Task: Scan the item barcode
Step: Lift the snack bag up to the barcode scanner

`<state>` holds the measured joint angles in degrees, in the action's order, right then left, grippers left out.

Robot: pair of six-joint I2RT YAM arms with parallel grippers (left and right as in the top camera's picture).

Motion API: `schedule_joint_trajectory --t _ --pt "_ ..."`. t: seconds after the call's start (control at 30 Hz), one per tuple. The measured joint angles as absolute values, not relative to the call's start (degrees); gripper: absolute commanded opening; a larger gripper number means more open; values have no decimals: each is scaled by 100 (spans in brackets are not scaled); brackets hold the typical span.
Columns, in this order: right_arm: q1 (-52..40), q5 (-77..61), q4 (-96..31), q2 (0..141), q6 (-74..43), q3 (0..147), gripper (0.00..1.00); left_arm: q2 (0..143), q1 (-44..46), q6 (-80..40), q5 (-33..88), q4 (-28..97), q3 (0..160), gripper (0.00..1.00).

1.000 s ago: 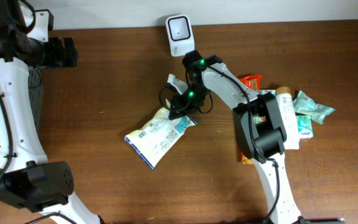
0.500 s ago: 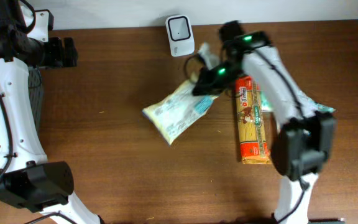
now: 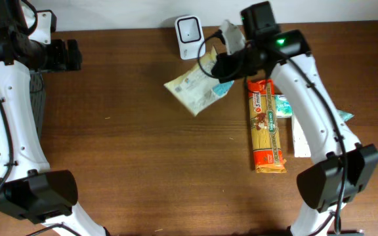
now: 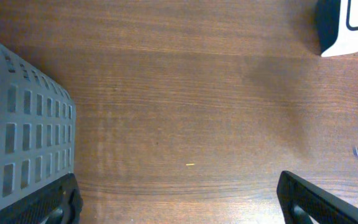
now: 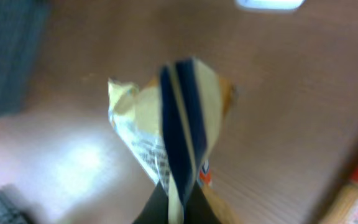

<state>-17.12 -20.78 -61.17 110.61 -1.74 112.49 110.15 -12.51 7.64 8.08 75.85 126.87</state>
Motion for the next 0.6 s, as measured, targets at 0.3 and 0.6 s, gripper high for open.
schedule_joint_trajectory --t 0.3,0.6 --pt "-2373 1883 -749 12070 2375 11233 4 11015 -1251 764 808 7601 12687 99" --pt "-2375 2526 2703 13316 4958 11183 4 11015 -1251 762 808 7583 12687 99"
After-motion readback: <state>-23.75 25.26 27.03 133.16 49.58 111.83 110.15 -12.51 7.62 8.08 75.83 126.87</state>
